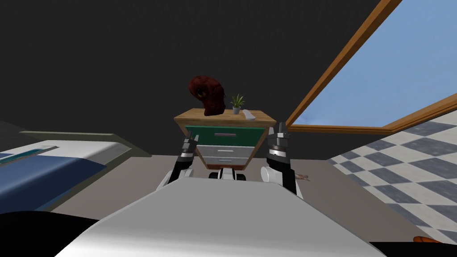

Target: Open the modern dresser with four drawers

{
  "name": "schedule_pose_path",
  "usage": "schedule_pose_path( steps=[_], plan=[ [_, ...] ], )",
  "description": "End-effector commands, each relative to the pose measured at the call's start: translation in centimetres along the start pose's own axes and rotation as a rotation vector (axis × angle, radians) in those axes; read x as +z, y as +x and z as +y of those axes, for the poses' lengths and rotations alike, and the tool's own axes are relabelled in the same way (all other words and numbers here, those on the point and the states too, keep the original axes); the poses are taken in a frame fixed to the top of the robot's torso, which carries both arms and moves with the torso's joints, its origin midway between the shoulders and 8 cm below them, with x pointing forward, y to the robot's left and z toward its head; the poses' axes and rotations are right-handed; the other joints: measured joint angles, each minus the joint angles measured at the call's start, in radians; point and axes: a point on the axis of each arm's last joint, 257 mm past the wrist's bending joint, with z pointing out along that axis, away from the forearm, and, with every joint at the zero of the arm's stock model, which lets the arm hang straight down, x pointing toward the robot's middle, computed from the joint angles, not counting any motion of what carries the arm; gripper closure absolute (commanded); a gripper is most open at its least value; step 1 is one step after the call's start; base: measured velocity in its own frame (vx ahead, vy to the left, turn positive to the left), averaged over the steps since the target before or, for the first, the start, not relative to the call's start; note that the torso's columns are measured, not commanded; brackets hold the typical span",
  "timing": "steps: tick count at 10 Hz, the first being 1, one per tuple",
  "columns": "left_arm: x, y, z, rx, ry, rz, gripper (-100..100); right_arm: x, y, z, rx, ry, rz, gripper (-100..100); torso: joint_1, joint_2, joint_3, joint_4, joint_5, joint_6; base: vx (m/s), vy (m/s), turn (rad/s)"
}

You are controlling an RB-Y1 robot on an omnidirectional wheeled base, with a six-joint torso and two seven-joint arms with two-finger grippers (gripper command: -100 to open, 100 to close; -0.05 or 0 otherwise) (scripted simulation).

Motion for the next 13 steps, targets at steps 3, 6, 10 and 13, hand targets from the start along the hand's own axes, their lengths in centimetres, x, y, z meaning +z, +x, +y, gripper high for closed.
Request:
schedule_pose_path(
  steps=[3, 6, 10, 13],
  plan=[
    [-1.1, -0.1, 3.2, 0.015, -0.046, 0.010, -100, 0.0, 0.0, 0.0, 0.000, 0.000, 0.000, 0, 0.001, -0.004, -0.002, -0.002, 0.001, 0.001, -0.003, -0.021, -0.001],
    [-2.1, -0.1, 5.6, 0.026, -0.081, 0.017, -100, 0.0, 0.0, 0.0, 0.000, 0.000, 0.000, 0, 0.001, -0.005, -0.003, -0.002, 0.001, 0.001, 0.000, -0.027, 0.000],
    [-3.2, -0.2, 8.0, 0.036, -0.118, 0.023, -100, 0.0, 0.0, 0.0, 0.000, 0.000, 0.000, 0, 0.001, -0.005, -0.003, -0.002, 0.001, 0.002, 0.000, -0.023, 0.001],
    [-4.1, -0.1, 9.9, 0.045, -0.143, 0.030, -100, 0.0, 0.0, 0.0, 0.000, 0.000, 0.000, 0, 0.001, -0.006, -0.003, -0.002, 0.001, 0.000, 0.002, -0.024, -0.004]
  ],
)
